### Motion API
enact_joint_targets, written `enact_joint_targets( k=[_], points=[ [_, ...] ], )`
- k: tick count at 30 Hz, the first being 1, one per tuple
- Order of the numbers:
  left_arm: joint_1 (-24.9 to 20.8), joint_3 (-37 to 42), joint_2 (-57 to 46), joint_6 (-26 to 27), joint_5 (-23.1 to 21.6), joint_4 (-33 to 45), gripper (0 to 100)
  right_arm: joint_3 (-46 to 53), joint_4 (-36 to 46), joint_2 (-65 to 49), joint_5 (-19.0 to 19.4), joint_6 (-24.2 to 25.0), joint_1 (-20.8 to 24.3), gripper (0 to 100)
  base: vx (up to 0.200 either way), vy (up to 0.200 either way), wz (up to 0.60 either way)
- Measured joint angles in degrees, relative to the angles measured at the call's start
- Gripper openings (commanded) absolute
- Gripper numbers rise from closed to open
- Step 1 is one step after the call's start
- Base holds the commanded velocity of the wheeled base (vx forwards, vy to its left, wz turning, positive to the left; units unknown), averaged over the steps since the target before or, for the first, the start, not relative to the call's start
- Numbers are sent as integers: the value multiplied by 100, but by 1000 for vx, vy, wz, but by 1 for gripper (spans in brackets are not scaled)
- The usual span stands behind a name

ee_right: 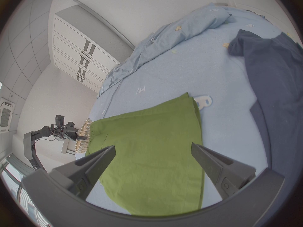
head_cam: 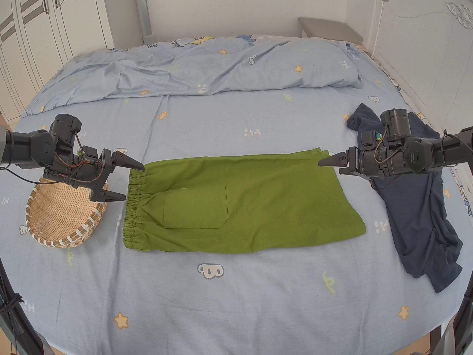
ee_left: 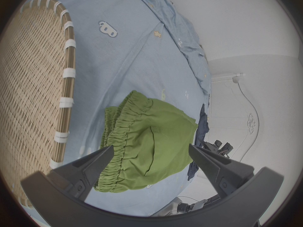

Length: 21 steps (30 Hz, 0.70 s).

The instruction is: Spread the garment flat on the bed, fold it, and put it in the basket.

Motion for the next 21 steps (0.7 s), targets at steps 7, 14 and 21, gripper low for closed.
enact_joint_targets(
  k=[7, 14, 21],
  points=[
    [-151, 517, -134, 518, 11, -22, 100, 1215, -621, -449, 24, 63, -100, 100, 0, 0, 0],
    [-197, 1274, -184, 895, 44, -372, 100, 2266, -1671, -898, 218, 402, -286, 100, 0, 0, 0],
    [-215, 1831, -200, 991, 184, -983, 100, 2538, -1751, -1181, 300, 589, -347, 100, 0, 0, 0]
  ],
)
